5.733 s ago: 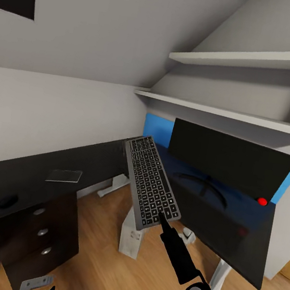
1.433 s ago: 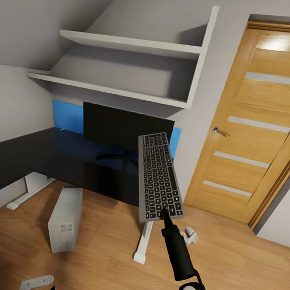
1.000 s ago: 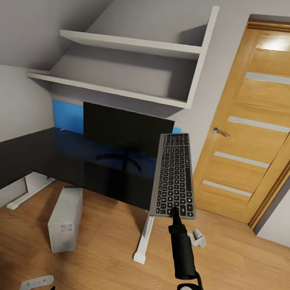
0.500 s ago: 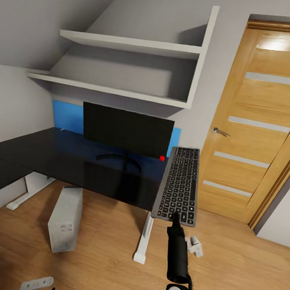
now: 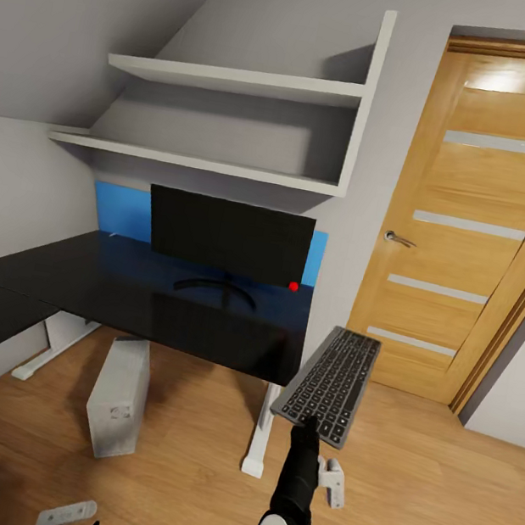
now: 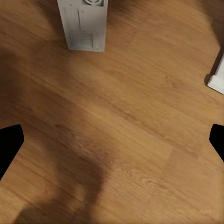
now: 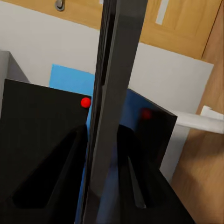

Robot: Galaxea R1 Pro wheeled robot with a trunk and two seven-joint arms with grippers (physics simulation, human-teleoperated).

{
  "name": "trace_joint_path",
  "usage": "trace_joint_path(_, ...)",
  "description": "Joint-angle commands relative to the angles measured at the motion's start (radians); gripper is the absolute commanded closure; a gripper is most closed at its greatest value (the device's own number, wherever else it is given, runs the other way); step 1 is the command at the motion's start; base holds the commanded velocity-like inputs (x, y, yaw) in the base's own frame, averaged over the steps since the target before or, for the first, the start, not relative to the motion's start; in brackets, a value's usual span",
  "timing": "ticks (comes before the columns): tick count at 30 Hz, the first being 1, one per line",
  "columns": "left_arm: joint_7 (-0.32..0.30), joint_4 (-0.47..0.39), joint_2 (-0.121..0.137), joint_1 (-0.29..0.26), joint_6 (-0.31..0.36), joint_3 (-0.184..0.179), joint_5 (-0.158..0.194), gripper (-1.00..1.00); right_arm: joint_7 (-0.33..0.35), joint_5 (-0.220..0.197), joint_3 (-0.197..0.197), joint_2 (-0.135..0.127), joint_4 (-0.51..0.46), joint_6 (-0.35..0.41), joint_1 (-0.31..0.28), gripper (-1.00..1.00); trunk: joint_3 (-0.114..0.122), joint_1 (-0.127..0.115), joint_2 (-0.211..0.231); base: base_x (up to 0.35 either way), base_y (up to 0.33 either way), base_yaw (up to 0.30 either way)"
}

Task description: In the bedroom, organize the workspace by keeping the computer under the desk, ensuring the monitor is on the desk, placing the keyboard on the desk next to the monitor, placing the mouse on the desk next to the keyboard, moving the folder from the swivel chair onto the desk next to the mouse, stacking the notebook on top of the folder with the pen on top of the notebook, and positioning the swivel chair next to the desk.

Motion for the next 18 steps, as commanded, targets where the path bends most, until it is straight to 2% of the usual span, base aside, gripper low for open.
trace_joint_path(1,0.004,-0.002,0.000,0.000,0.005,0.001,0.011,-1.00,-0.006,0.005,0.002,0.000,-0.001,-0.005,-0.001,1.00,-0.001,0.000,-0.001,0.000,0.000,0.000)
trace_joint_path(18,0.004,-0.001,0.000,0.000,0.005,0.001,0.011,-1.00,-0.006,0.009,0.000,0.000,-0.005,-0.011,-0.001,1.00,-0.001,0.000,-0.001,0.000,0.000,0.000)
